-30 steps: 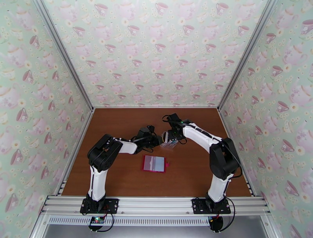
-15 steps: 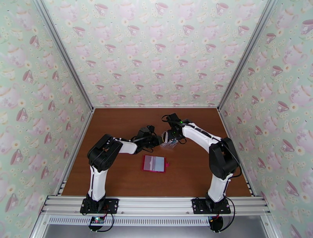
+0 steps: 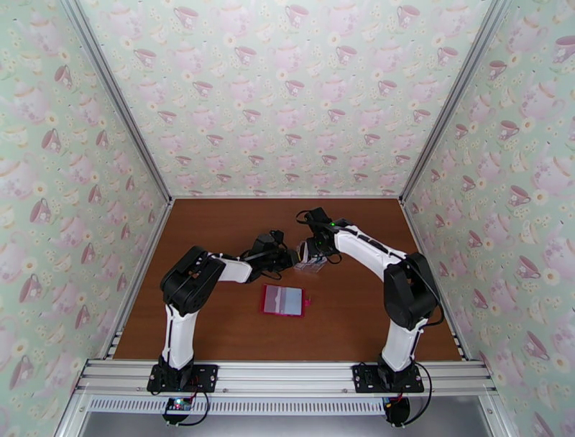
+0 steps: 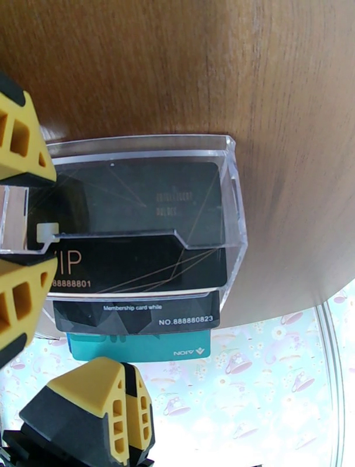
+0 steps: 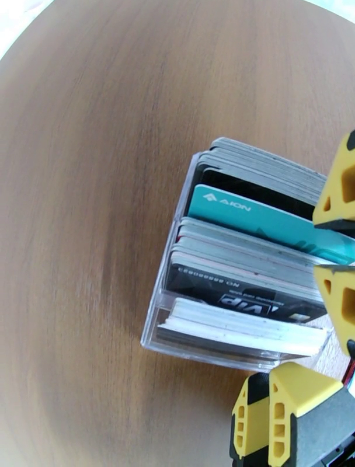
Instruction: Put the credit cards into the card holder
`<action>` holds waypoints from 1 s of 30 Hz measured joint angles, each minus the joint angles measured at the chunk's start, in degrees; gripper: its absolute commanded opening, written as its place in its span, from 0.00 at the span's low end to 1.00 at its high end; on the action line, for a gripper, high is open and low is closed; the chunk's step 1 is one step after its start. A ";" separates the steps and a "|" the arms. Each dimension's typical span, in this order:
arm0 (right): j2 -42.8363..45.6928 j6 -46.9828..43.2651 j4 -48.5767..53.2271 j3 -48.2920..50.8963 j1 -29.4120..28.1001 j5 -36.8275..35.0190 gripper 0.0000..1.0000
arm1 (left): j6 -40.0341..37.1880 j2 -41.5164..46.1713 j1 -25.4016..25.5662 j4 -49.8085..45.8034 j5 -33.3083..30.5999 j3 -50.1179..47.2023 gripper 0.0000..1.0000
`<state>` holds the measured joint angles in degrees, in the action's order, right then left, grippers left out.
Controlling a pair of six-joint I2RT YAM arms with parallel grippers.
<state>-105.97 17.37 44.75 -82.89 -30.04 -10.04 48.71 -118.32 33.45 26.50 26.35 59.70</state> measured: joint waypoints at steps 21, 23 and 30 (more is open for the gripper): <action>4.50 16.20 -11.45 9.97 -0.15 0.35 0.17 | 0.83 0.00 -0.07 0.35 0.61 -0.22 0.35; 4.74 17.40 -11.96 10.34 -0.17 0.20 0.17 | 0.83 0.00 -0.07 0.35 0.66 -0.22 0.35; 5.14 18.45 -12.72 11.06 -0.17 -0.35 0.13 | 0.83 0.00 -0.07 0.37 0.68 -0.22 0.35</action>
<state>-100.84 35.81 32.03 -71.83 -30.22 -10.39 49.54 -118.32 33.39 26.87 27.03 59.48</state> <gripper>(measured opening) 0.144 0.349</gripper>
